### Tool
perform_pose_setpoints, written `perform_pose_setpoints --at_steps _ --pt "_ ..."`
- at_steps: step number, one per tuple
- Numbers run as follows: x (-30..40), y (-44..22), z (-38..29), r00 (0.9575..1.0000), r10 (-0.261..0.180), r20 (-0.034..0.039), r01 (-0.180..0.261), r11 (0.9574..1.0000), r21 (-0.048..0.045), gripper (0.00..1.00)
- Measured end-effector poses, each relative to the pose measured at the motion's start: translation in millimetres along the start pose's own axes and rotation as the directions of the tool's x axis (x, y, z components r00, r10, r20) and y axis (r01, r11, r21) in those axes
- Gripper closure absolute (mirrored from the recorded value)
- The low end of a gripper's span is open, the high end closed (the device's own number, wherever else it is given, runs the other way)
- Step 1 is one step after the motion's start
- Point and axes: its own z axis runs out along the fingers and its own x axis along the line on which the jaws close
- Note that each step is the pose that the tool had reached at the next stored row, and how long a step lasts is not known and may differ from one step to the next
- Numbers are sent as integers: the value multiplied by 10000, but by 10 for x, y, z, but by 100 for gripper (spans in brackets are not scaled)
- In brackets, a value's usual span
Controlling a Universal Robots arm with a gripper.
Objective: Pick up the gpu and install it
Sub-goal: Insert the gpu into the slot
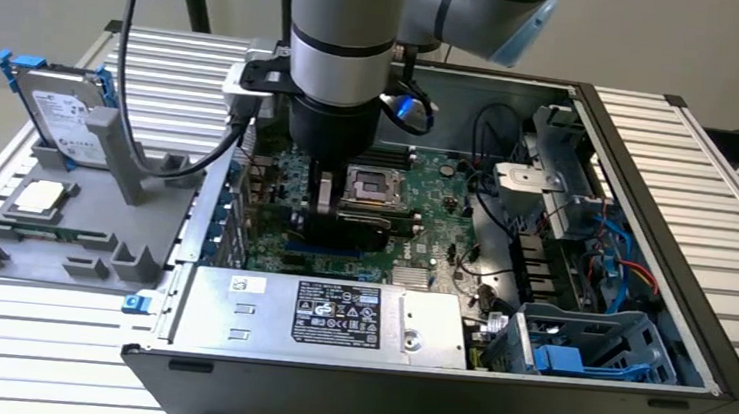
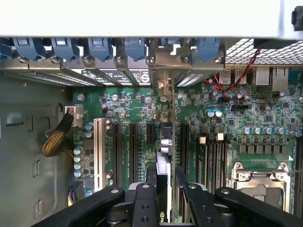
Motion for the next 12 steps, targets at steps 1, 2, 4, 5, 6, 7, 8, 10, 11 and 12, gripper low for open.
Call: perform_pose_setpoints --at_steps 1,2,4,5,6,7,8,10,11,12 --pt "0 2 5 10000 0 -1 0 10000 -1 100" --pt "1 2 7 10000 0 -3 0 10000 -1 100" --pt "1 2 11 10000 0 -4 0 10000 -2 100" --pt "0 2 15 10000 0 -1 0 10000 -1 100" --pt "0 3 20 10000 0 1 0 10000 0 100" --pt "0 2 26 10000 0 2 0 10000 1 100" --pt "0 3 30 10000 0 0 0 10000 0 100" --pt "0 4 33 10000 0 -4 0 10000 -2 100" --pt "0 4 33 10000 1 -4 -1 10000 -3 100" --pt "-1 4 36 10000 0 -1 0 10000 0 100"
